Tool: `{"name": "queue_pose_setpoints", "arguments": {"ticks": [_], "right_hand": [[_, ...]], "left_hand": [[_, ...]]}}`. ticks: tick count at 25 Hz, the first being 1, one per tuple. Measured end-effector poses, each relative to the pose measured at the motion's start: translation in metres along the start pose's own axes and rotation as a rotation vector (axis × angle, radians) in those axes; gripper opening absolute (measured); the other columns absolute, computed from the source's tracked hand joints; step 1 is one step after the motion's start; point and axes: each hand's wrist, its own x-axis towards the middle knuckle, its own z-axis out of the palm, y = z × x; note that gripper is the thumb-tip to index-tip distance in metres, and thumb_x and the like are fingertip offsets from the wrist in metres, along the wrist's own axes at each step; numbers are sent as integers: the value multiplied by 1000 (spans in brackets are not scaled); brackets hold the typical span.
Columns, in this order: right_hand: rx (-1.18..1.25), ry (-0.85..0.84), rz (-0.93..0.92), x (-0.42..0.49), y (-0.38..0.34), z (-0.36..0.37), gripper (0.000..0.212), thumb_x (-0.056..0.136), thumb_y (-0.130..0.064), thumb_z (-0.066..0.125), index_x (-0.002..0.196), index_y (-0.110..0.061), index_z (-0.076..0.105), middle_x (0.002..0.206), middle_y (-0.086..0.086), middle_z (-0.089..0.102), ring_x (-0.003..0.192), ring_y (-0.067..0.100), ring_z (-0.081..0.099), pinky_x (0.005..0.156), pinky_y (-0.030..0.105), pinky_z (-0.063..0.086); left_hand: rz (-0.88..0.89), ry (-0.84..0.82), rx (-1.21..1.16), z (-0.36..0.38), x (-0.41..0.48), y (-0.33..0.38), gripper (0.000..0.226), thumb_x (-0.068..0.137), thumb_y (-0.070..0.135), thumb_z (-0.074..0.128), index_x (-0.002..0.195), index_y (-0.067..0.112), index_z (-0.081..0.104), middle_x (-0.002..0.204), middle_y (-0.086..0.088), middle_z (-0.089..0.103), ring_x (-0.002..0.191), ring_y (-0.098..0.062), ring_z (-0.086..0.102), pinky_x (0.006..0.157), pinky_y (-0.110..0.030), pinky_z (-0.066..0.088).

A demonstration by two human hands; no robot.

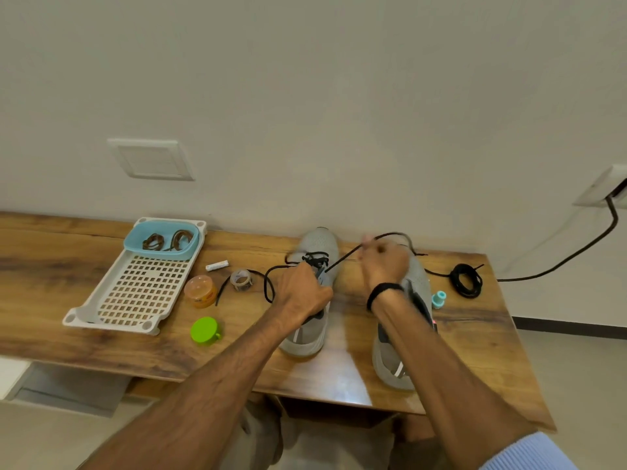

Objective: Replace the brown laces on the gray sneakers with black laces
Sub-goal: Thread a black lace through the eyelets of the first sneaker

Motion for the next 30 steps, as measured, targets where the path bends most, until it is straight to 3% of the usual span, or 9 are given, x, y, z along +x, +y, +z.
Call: {"name": "queue_pose_setpoints", "arguments": {"ticks": [2,3,9,15,18,21,24,27,30], "right_hand": [[138,317,-80,25,-13,-29,26,94,-28,61,79,-7,63,85,7,70,79,18,63,67,24,46],[164,326,-86,29,-16,-37,26,94,-31,60,81,-8,63,86,6,71,79,18,63,67,23,45],[108,-622,209,-22,5,5,20,92,-26,67,77,-13,64,65,3,61,57,11,54,63,29,50],[150,-278,147,-16,12,14,22,88,-13,71,67,-14,66,57,0,64,51,10,58,71,32,58],[229,-280,139,-18,4,6,17,90,-15,69,73,-10,67,60,1,63,53,11,57,66,30,56],[371,-292,152,-10,-19,-11,16,93,-21,64,80,-13,65,69,0,63,63,10,57,60,25,49],[539,-328,186,-5,-35,-23,14,99,-26,55,97,-14,62,69,-2,62,63,11,58,56,24,44],[302,-298,-59,-5,-36,-23,23,103,-29,43,106,-14,61,66,-3,59,61,11,57,56,22,46],[-201,-334,-303,-13,-27,-18,27,95,-41,56,100,-15,58,80,-11,58,80,13,59,70,28,45]], "left_hand": [[-18,-10,12,-1,0,-1,28,76,17,59,57,15,40,53,0,43,48,-15,39,45,-26,28],[-11,-16,14,-1,0,-1,26,75,17,58,57,15,40,53,0,44,49,-16,41,46,-25,29],[3,-41,-56,4,2,1,15,75,21,59,65,11,54,60,-3,57,52,-18,50,46,-26,35],[-52,-7,-73,4,1,3,16,77,26,63,69,13,58,63,-1,60,63,-21,61,53,-29,47],[-45,-25,-84,4,-1,6,15,73,24,61,64,13,56,64,-5,65,64,-23,65,59,-36,56],[-71,-76,-104,-3,0,2,26,78,23,61,57,14,49,57,-5,59,55,-21,56,51,-32,46],[-65,-191,-15,-11,6,-4,22,81,22,61,65,7,62,64,-9,63,62,-23,61,57,-31,52],[-66,-14,-226,-27,10,-11,22,77,12,57,88,6,75,82,-10,74,75,-25,71,71,-38,60],[-36,45,74,-40,8,-16,53,76,28,67,128,21,57,125,-6,56,101,-27,63,82,-37,52]]}}
